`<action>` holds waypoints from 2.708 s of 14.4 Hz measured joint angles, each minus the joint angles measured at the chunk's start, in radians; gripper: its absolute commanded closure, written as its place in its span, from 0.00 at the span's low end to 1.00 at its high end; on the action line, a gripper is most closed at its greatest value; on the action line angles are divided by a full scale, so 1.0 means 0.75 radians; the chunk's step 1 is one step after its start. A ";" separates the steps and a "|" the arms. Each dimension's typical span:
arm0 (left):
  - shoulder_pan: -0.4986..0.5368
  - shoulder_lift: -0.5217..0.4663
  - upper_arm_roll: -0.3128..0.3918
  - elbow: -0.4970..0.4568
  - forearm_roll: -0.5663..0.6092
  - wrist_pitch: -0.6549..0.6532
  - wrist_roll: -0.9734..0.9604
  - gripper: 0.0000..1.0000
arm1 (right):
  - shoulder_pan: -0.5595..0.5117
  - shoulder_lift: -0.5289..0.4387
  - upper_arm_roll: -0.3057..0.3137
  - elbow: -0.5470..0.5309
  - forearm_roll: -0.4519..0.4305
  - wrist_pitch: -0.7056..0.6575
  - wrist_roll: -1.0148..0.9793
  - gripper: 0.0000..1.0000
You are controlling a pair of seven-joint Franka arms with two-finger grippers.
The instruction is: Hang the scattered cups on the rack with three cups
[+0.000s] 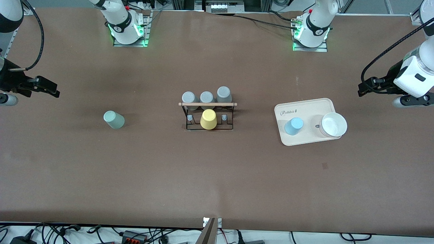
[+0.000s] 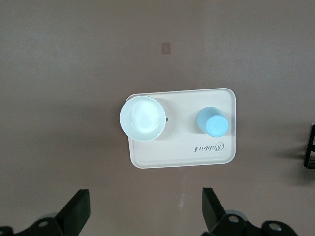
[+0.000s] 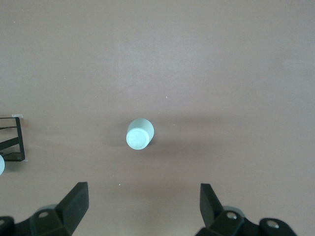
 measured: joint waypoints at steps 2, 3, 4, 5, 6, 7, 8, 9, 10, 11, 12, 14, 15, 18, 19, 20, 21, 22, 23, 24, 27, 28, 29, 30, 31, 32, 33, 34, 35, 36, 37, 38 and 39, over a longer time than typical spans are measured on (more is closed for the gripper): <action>0.000 0.000 0.000 0.000 0.000 0.000 0.000 0.00 | 0.000 0.000 0.000 0.000 0.000 0.000 0.000 0.00; 0.000 0.000 0.000 0.000 -0.001 0.000 0.000 0.00 | 0.000 0.000 0.000 0.000 0.000 0.000 0.000 0.00; 0.000 0.000 0.000 0.000 -0.005 0.001 0.004 0.00 | -0.001 0.000 0.000 0.000 0.000 0.000 0.000 0.00; 0.000 0.000 0.000 0.000 -0.010 0.003 0.012 0.00 | -0.002 0.000 -0.001 0.000 0.000 0.000 0.000 0.00; 0.001 0.000 0.000 0.000 -0.013 0.003 0.022 0.00 | -0.002 0.000 -0.001 0.000 0.000 0.000 0.000 0.00; 0.002 0.000 0.000 0.000 -0.014 0.003 0.032 0.00 | -0.003 0.000 -0.002 0.000 0.000 0.000 0.000 0.00; 0.005 0.001 0.000 0.000 -0.015 0.003 0.035 0.00 | -0.003 0.000 -0.002 0.000 0.000 0.000 0.000 0.00; 0.006 0.001 0.000 0.001 -0.016 0.004 0.038 0.00 | -0.003 0.000 -0.002 0.000 0.000 0.000 0.000 0.00; 0.006 0.001 -0.001 0.003 -0.018 0.005 0.040 0.00 | -0.003 0.000 -0.002 0.000 0.000 0.000 0.000 0.00; 0.005 0.001 -0.003 0.004 -0.023 0.006 0.042 0.00 | -0.004 0.000 -0.003 0.000 0.000 0.000 0.000 0.00; 0.005 0.001 -0.005 0.005 -0.028 0.006 0.043 0.00 | -0.004 0.000 -0.003 0.001 0.000 0.000 0.000 0.00; 0.004 0.012 -0.008 0.005 -0.034 0.008 0.049 0.00 | -0.004 -0.001 -0.003 0.001 0.000 0.000 0.000 0.00; 0.003 0.027 -0.009 0.005 -0.034 0.010 0.052 0.00 | -0.004 -0.001 -0.003 0.001 0.000 0.000 0.000 0.00; -0.007 0.126 -0.015 0.047 -0.036 0.050 0.055 0.00 | -0.004 0.001 -0.004 0.001 0.000 0.000 0.000 0.00; -0.018 0.179 -0.016 0.074 -0.037 0.058 0.057 0.00 | -0.004 0.004 -0.005 0.001 0.000 0.000 0.000 0.00; -0.036 0.240 -0.019 0.103 -0.038 0.068 0.058 0.00 | -0.004 0.009 -0.006 0.001 0.000 0.000 0.000 0.00; -0.063 0.297 -0.020 0.124 -0.038 0.094 0.058 0.00 | -0.004 0.015 -0.006 0.001 0.000 0.000 0.000 0.00; -0.099 0.351 -0.021 0.135 -0.038 0.136 0.057 0.00 | -0.004 0.024 -0.006 0.000 0.000 0.000 0.000 0.00; -0.134 0.401 -0.022 0.137 -0.038 0.170 0.053 0.00 | -0.004 0.035 -0.006 0.000 0.000 0.000 0.000 0.00; -0.163 0.447 -0.022 0.139 -0.038 0.186 0.052 0.00 | -0.004 0.049 -0.006 0.000 0.000 0.000 0.000 0.00; -0.208 0.565 -0.023 0.135 -0.038 0.200 0.051 0.00 | -0.004 0.083 -0.006 0.000 0.000 0.001 0.000 0.00; -0.216 0.594 -0.023 0.117 -0.038 0.228 0.051 0.00 | -0.004 0.086 -0.006 0.000 0.000 0.001 0.000 0.00; -0.224 0.614 -0.023 0.085 -0.038 0.272 0.051 0.00 | -0.003 0.085 -0.006 0.001 0.000 0.001 0.000 0.00; -0.231 0.623 -0.023 0.038 -0.038 0.328 0.051 0.00 | -0.003 0.084 -0.006 0.002 0.000 0.001 0.000 0.00; -0.235 0.628 -0.023 -0.010 -0.038 0.383 0.051 0.00 | -0.003 0.083 -0.006 0.002 0.000 0.001 0.000 0.00; -0.237 0.630 -0.023 -0.054 -0.038 0.433 0.051 0.00 | -0.002 0.082 -0.006 0.003 0.000 0.001 0.000 0.00; -0.240 0.630 -0.023 -0.098 -0.038 0.484 0.051 0.00 | -0.002 0.081 -0.006 0.005 0.000 0.001 0.000 0.00; -0.245 0.630 -0.024 -0.137 -0.038 0.532 0.051 0.00 | -0.002 0.079 -0.006 0.008 0.000 0.001 0.000 0.00; -0.251 0.630 -0.024 -0.173 -0.038 0.570 0.051 0.00 | -0.003 0.077 -0.006 0.011 0.000 0.001 0.000 0.00; -0.256 0.630 -0.024 -0.200 -0.038 0.599 0.051 0.00 | -0.003 0.076 -0.006 0.012 0.000 0.001 0.000 0.00; -0.259 0.630 -0.024 -0.219 -0.038 0.618 0.051 0.00 | -0.003 0.076 -0.006 0.012 0.000 0.001 0.000 0.00; -0.260 0.631 -0.024 -0.229 -0.038 0.636 0.051 0.00 | -0.003 0.075 -0.006 0.012 0.000 0.001 0.000 0.00; -0.264 0.634 -0.024 -0.237 -0.038 0.656 0.051 0.00 | -0.003 0.076 -0.007 0.012 0.000 0.001 0.000 0.00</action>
